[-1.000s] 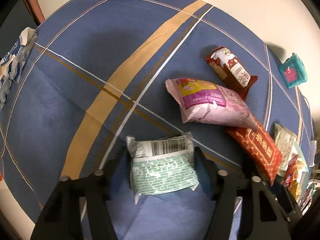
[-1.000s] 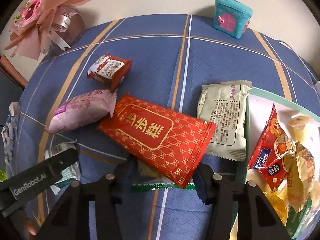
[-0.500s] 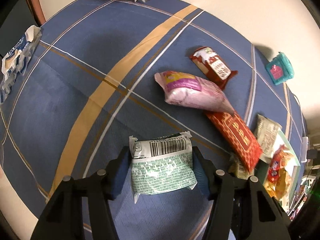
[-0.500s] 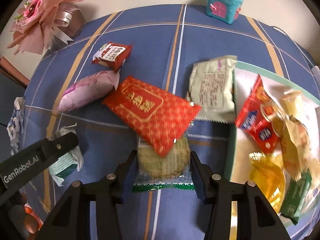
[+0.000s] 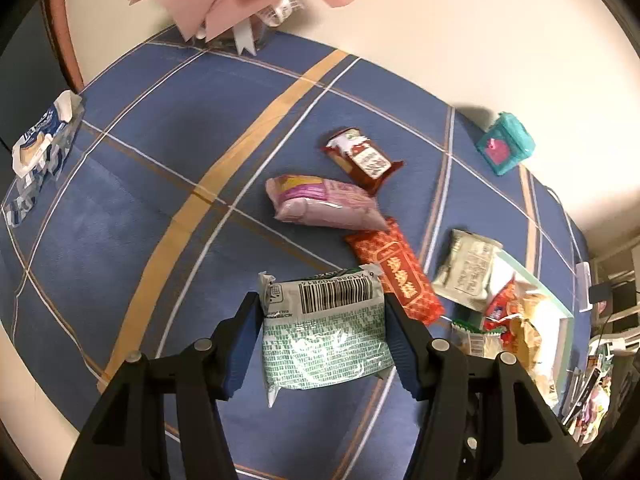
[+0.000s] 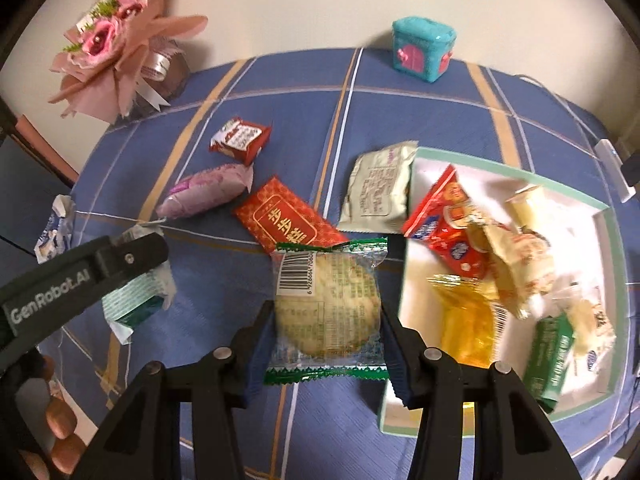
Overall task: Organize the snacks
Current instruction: 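Carry the green pack and round biscuit pack into the white tray and open both tools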
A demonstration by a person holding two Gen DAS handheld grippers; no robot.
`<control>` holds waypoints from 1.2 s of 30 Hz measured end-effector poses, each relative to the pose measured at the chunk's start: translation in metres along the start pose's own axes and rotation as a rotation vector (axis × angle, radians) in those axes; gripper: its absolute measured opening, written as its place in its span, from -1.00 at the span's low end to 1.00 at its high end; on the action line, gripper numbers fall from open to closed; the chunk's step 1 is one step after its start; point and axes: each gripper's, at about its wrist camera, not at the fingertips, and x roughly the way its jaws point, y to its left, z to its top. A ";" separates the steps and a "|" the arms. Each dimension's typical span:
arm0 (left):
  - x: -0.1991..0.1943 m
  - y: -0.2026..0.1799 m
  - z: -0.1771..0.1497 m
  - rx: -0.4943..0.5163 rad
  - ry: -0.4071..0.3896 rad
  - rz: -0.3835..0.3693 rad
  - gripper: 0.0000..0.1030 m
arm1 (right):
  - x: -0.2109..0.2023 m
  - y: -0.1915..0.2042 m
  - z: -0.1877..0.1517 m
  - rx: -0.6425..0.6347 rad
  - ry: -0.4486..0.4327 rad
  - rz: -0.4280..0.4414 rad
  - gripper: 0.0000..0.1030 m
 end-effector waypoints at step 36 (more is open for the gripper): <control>-0.011 -0.201 -0.097 0.452 0.053 -0.126 0.21 | -0.060 -0.219 -0.007 0.410 -0.110 -0.124 0.02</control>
